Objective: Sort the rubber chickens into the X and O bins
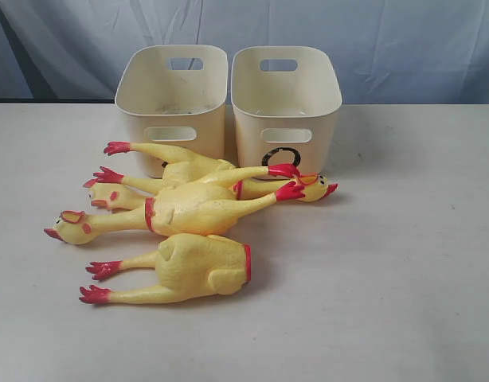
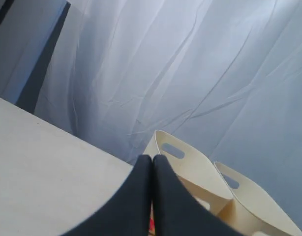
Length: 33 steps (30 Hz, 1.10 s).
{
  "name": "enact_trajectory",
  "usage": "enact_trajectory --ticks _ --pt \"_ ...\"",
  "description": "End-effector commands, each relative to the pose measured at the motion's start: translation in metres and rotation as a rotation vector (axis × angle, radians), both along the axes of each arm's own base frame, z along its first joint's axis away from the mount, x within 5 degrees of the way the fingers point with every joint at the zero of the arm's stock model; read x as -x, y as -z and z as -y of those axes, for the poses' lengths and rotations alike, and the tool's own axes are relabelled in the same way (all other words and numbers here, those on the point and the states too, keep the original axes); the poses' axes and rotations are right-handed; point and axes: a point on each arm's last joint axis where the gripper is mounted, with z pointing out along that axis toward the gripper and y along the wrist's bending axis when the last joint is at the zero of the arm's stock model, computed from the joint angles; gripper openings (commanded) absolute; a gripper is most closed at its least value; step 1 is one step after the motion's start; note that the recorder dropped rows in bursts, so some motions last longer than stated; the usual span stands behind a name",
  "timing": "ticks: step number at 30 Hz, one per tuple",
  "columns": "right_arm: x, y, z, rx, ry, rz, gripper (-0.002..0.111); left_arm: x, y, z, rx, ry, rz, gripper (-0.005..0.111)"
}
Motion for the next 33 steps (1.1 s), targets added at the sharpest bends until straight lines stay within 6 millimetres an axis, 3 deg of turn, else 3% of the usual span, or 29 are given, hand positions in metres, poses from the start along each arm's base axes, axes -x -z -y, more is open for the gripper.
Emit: enact_trajectory --ticks 1,7,20,27,30,33 --pt "0.000 -0.001 0.000 0.003 -0.002 0.017 0.002 0.000 -0.014 0.004 -0.002 0.049 -0.043 0.000" --pt "0.000 -0.001 0.000 0.004 -0.002 0.015 0.002 -0.012 -0.046 0.010 -0.133 0.104 -0.164 0.000" --pt "0.000 -0.001 0.000 0.000 -0.002 0.015 0.002 -0.057 -0.107 0.027 -0.553 0.346 -0.343 0.000" --pt "0.000 0.000 0.000 0.000 -0.002 0.012 0.002 -0.088 -0.115 0.036 -0.729 0.512 -0.399 0.000" --pt "0.000 0.000 0.000 0.000 -0.004 0.012 0.002 -0.102 -0.105 0.039 -0.808 0.607 -0.461 0.000" --pt "0.000 0.000 0.000 0.000 -0.004 0.012 0.002 -0.115 -0.098 0.041 -0.749 0.629 -0.485 0.000"
